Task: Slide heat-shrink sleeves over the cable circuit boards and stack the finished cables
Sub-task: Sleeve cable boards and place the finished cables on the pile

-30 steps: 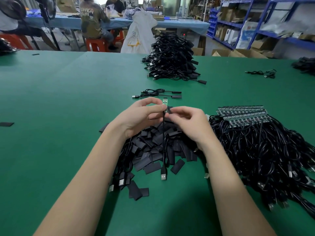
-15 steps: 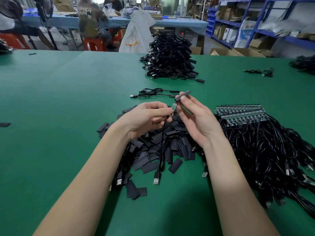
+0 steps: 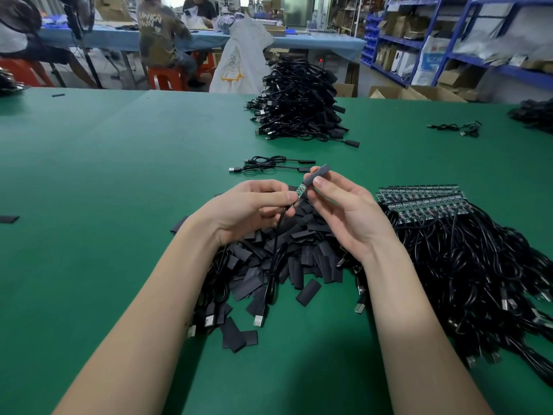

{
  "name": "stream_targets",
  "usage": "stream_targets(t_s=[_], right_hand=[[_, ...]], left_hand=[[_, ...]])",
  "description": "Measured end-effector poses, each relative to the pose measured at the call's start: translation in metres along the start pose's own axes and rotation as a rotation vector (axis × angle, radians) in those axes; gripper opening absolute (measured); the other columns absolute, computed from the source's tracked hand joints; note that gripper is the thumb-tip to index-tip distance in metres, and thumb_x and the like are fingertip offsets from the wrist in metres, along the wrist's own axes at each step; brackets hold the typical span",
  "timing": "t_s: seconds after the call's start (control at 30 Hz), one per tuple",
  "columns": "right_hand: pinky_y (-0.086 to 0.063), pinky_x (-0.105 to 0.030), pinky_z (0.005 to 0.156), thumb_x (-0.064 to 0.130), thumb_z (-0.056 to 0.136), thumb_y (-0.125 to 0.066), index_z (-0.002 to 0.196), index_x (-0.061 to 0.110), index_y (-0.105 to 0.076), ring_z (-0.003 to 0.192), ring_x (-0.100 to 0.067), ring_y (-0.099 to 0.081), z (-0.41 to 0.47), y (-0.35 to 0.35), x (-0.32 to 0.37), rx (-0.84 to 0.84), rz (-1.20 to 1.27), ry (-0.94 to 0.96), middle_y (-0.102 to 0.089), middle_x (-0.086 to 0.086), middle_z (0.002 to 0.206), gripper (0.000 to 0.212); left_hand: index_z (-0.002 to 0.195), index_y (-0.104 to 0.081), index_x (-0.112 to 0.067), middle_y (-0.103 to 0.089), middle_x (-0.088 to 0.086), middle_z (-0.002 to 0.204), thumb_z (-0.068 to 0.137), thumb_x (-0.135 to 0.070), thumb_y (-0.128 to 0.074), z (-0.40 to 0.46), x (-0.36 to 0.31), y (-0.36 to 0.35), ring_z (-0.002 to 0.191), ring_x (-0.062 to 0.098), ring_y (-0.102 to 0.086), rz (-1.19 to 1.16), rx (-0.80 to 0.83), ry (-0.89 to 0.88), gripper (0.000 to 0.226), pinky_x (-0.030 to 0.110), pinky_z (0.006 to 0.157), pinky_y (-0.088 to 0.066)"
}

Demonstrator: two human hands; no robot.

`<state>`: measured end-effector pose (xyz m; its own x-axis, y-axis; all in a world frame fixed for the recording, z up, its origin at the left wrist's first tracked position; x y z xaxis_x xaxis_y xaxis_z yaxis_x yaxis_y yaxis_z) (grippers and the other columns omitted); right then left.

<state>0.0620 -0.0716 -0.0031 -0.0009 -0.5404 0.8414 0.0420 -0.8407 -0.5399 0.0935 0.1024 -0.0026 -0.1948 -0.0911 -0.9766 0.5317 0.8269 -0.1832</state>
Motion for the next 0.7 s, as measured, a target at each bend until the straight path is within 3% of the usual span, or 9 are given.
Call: stream_targets(t_s=[0.13,0.3,0.53,0.7], right_hand=[[-0.056,-0.017,0.080,0.001,0.085,-0.068,0.098,0.008,-0.076,0.089,-0.010,-0.072,-0.0017,-0.0007,-0.0003,0.045,-0.031,-0.026,-0.077,-0.006,0.097,0.016],[-0.056,-0.017,0.080,0.006,0.076,-0.072,0.090,0.011,-0.082,0.090,-0.012,-0.073,-0.0047,0.0000,0.0007,0.094,-0.013,-0.094,-0.077,-0.008,0.101,0.018],[-0.057,-0.017,0.078,0.005,0.076,-0.072,0.101,0.005,-0.074,0.089,-0.014,-0.073,-0.0040,-0.0043,-0.0025,0.128,-0.070,-0.116,-0.076,-0.012,0.104,0.026],[-0.056,-0.017,0.077,0.000,0.085,-0.069,0.099,0.005,-0.074,0.086,-0.011,-0.073,-0.0013,-0.0026,-0.0055,0.041,-0.008,-0.074,-0.077,-0.008,0.097,0.016]], left_hand=[[0.085,-0.060,-0.014,-0.059,0.005,0.083,0.075,-0.018,-0.076,-0.0037,-0.0029,0.0053,0.072,0.010,-0.066,0.052,0.033,0.002,0.019,0.024,0.078,-0.045],[0.085,-0.059,-0.014,-0.066,-0.002,0.078,0.079,-0.015,-0.074,-0.0066,-0.0045,0.0088,0.071,0.009,-0.065,0.083,0.070,0.000,0.016,0.018,0.070,-0.048],[0.082,-0.062,-0.015,-0.055,0.013,0.093,0.079,-0.015,-0.079,-0.0055,-0.0040,0.0101,0.074,0.012,-0.067,0.060,0.030,-0.018,0.018,0.029,0.084,-0.044],[0.095,-0.058,-0.014,-0.070,0.005,0.094,0.082,-0.017,-0.073,-0.0053,-0.0064,0.0069,0.083,0.018,-0.068,0.001,0.010,-0.078,0.021,0.025,0.078,-0.056]])
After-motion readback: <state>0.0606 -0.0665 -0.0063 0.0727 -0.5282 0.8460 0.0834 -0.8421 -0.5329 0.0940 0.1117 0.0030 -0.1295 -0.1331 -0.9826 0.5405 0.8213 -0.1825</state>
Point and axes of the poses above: each hand's wrist, its own z-axis towards the middle knuckle, its own y-axis out of the back of the hand, x = y × z, the point moved 2 cm from there along z, towards the middle knuckle
